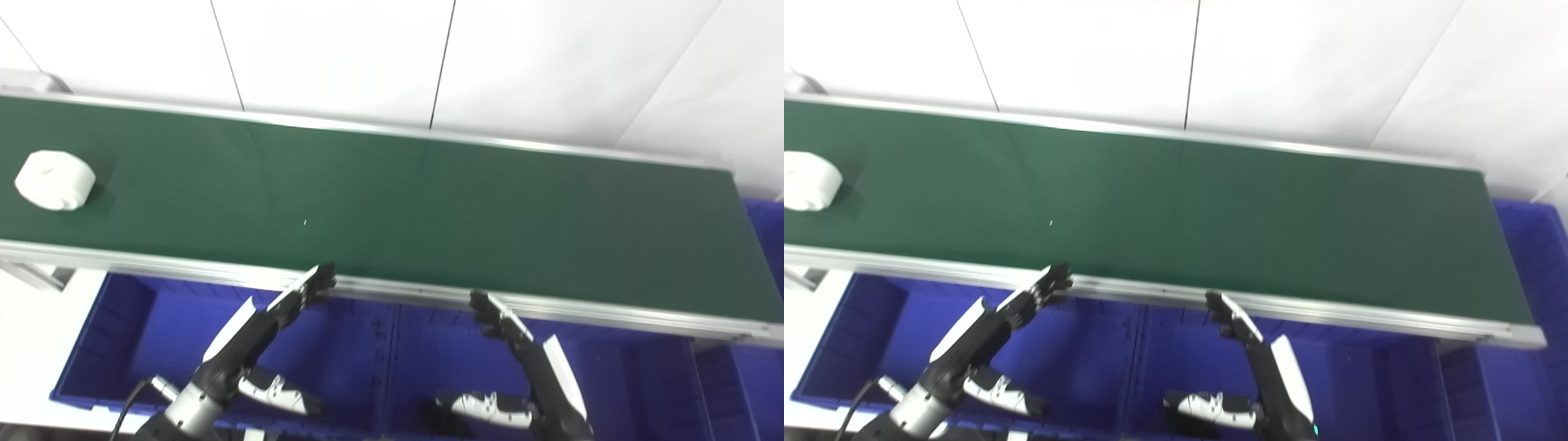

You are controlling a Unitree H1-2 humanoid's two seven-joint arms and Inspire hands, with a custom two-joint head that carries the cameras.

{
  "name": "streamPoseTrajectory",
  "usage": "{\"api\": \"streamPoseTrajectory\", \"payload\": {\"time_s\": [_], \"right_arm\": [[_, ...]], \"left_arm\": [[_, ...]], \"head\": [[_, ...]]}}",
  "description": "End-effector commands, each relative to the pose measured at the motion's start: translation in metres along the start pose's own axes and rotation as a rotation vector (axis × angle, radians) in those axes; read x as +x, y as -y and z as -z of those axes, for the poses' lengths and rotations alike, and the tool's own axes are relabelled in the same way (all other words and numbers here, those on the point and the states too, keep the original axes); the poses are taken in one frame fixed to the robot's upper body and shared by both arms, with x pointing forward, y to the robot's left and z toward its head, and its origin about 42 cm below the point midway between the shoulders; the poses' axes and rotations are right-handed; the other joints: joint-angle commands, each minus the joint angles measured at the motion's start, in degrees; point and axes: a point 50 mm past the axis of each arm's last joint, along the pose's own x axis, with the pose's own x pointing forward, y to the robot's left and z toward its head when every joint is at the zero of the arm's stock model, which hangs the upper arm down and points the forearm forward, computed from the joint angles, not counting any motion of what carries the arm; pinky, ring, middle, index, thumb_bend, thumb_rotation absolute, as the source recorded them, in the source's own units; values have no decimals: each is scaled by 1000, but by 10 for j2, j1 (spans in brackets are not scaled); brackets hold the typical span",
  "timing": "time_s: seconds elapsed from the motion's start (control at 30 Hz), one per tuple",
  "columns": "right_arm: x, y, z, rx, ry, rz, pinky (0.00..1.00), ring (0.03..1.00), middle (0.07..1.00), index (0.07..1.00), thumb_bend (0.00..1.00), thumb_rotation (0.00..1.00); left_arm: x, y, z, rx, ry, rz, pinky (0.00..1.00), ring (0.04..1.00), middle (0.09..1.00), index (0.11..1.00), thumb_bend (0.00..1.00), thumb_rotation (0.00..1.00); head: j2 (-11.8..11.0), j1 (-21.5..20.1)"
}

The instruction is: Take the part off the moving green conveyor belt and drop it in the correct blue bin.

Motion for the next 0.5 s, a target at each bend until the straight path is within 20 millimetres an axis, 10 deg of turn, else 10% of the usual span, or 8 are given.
{"api": "streamPoseTrajectory", "payload": {"time_s": [0.0, 0.23, 0.47], "right_arm": [[1, 2, -9, 17, 27, 23, 798, 839, 858, 881, 841, 180], [12, -13, -12, 25, -3, 26, 801, 846, 858, 882, 845, 202], [18, -22, -12, 24, -22, 28, 767, 834, 857, 885, 851, 252]], "left_arm": [[7, -4, -8, 18, 41, 8, 892, 948, 974, 972, 861, 378], [0, -20, 3, 8, 5, 2, 917, 962, 981, 979, 852, 379], [-5, -29, 9, 2, 4, -1, 904, 948, 974, 977, 849, 364]], "head": [[2, -28], [-8, -110], [-15, -79]]}}
